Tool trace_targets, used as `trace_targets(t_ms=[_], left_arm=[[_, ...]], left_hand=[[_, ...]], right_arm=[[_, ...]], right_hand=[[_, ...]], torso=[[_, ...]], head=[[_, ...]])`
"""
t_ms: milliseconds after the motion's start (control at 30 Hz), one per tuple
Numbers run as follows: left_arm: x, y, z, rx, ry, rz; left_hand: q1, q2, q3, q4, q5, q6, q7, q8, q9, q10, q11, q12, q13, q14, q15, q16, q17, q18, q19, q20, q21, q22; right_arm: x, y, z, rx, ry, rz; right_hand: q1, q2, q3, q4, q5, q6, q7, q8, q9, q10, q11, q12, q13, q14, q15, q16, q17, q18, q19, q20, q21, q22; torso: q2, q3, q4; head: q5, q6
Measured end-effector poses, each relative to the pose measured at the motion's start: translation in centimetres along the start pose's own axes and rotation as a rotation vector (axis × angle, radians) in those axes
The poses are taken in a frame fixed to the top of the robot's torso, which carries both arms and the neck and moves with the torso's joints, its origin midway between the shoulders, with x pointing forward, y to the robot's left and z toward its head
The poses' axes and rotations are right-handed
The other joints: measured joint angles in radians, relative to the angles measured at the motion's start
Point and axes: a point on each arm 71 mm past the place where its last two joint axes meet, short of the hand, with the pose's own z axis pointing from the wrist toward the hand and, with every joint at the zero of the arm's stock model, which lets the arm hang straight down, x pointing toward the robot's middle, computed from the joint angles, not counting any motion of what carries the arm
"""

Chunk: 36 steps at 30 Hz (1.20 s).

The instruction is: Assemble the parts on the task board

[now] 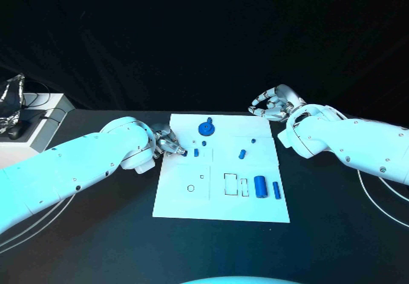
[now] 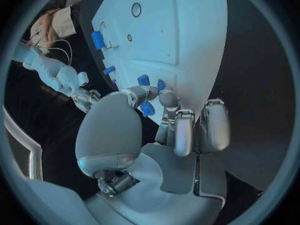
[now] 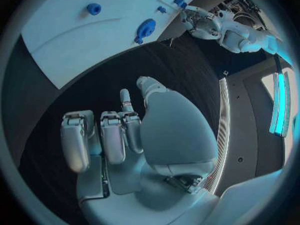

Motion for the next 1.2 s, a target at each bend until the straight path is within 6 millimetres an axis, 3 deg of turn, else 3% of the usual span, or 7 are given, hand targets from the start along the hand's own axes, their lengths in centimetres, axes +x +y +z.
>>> trace_targets(t_ms=[133,200,833,1067,1200], left_arm=[[0.02,-0.07,0.01,0.001,-0.002,0.004],[0.04,-0.13,0.02,0.002,-0.002,0.006],[-0.1,-0.41,0.17,-0.012,0.033,0.038],[-0.08,-0.51,0.35,-0.017,0.033,0.038],[-0.15,-0.58,0.46,-0.018,0.031,0.037]], left_hand=[[-0.001,-0.001,0.0,0.0,0.0,0.0,0.0,0.0,0.0,0.0,0.0,0.0,0.0,0.0,0.0,0.0,0.0,0.0,0.0,0.0,0.0,0.0],[-0.001,-0.001,0.037,-0.037,-0.004,0.0,0.0,0.0,0.0,0.0,0.0,0.0,0.0,0.0,0.0,0.0,0.0,0.0,0.0,0.0,0.0,0.0],[-0.007,0.001,0.037,-0.037,-0.003,0.0,0.0,0.003,0.001,0.01,-0.004,0.016,0.02,0.002,-0.002,0.0,0.0,0.0,0.004,-0.004,0.0,0.0],[-0.028,0.007,0.037,-0.037,-0.009,0.0,0.0,0.004,0.084,0.014,-0.008,0.022,0.027,0.004,-0.004,0.0,0.0,0.0,0.004,-0.004,0.0,0.001],[-0.034,0.01,0.037,-0.037,-0.009,0.001,-0.001,0.004,0.088,0.016,-0.01,0.022,0.03,0.004,-0.004,0.0,0.0,0.0,0.004,-0.004,0.0,0.001]], right_arm=[[0.0,0.0,0.0,0.0,0.0,0.0],[0.01,0.0,0.0,0.0,0.0,0.0],[0.02,0.0,0.0,0.0,0.0,0.0],[0.03,0.02,0.0,-0.001,0.0,0.0],[0.02,0.01,-0.01,-0.001,0.0,0.0]], right_hand=[[0.0,0.0,0.0,0.0,0.0,0.0,0.0,0.0,0.0,0.0,0.0,0.0,0.0,0.0,0.0,0.0,0.0,0.0,0.0,0.0,0.0,0.0],[0.0,0.0,0.0,0.0,0.0,0.0,0.0,0.0,0.0,0.0,0.0,0.0,0.0,0.0,0.0,0.0,0.0,0.0,0.0,0.0,0.0,0.0],[0.0,0.0,0.0,0.0,0.0,0.0,0.0,0.0,0.0,0.0,0.0,0.0,0.0,0.0,0.0,0.0,0.0,0.0,0.0,0.0,0.0,0.0],[0.0,0.0,0.0,0.0,0.0,0.0,0.0,0.0,0.0,0.0,0.0,0.0,0.0,0.0,0.0,0.0,0.0,0.0,0.0,0.0,0.0,0.0],[0.0,0.0,0.0,0.0,0.0,0.0,0.0,0.0,0.0,0.0,0.0,0.0,0.0,0.0,0.0,0.0,0.0,0.0,0.0,0.0,0.0,0.0]], torso=[[0.0,0.0001,0.0007],[0.0,0.0,0.0007],[0.0,0.0012,-0.0002],[0.0,0.0012,-0.0005],[0.001,0.0012,-0.0007]], head=[[0.0,0.0],[-0.001,0.0],[0.001,-0.003],[0.001,-0.001],[0.001,-0.001]])
